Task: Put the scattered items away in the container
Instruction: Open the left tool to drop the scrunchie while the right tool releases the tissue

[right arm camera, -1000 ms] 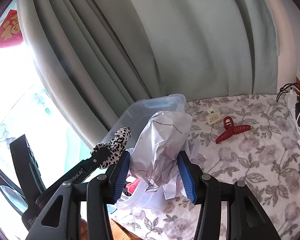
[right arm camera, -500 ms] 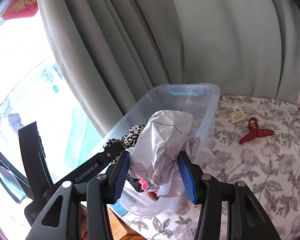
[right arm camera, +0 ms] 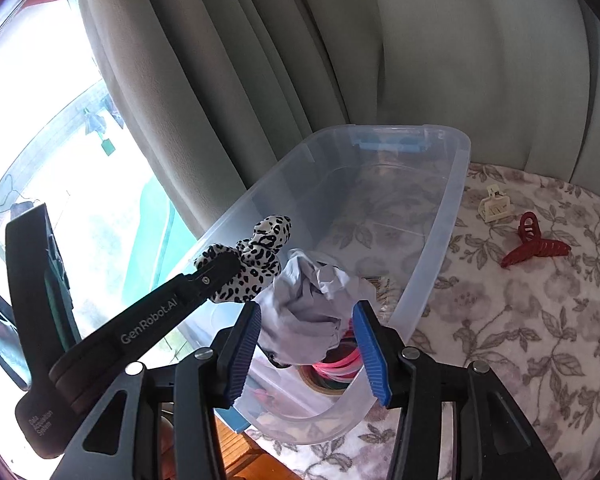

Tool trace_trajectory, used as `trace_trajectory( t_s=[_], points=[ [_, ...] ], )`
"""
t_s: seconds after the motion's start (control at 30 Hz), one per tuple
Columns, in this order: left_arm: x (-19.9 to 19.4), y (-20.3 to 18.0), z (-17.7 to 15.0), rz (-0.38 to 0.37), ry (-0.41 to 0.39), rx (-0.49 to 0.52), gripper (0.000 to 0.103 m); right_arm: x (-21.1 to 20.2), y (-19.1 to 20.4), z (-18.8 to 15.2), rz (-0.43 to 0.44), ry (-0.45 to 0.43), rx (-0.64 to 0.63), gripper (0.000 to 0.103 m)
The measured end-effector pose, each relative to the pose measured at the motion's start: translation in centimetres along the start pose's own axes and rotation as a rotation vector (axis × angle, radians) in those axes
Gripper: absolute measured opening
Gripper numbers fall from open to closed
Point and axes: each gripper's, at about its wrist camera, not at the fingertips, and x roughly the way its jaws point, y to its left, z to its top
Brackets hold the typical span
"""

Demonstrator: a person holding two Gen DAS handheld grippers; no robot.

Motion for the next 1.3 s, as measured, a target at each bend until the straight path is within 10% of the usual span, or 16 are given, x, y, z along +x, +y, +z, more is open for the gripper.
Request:
trace_trajectory(
  t_s=[0.4,0.9,1.3],
  points=[
    [-2.6,-1.6,-1.1,-0.004,0.012,0.01,0.022,-0.3,0.0,-0.3,0.021,0.001,0.012,0.052],
    [-5.6,-2.9,-0.3,0.017,0.0,0.026,0.066,-1.8,-0.1,-0.8,0.057,0.0,0.039,0.052],
    [3.1,-2.6,0.1,0.162,0.058,0.117,0.067,-4.0,-2.8,-1.0,0.044,-0.019,0.122,0.055]
  ],
)
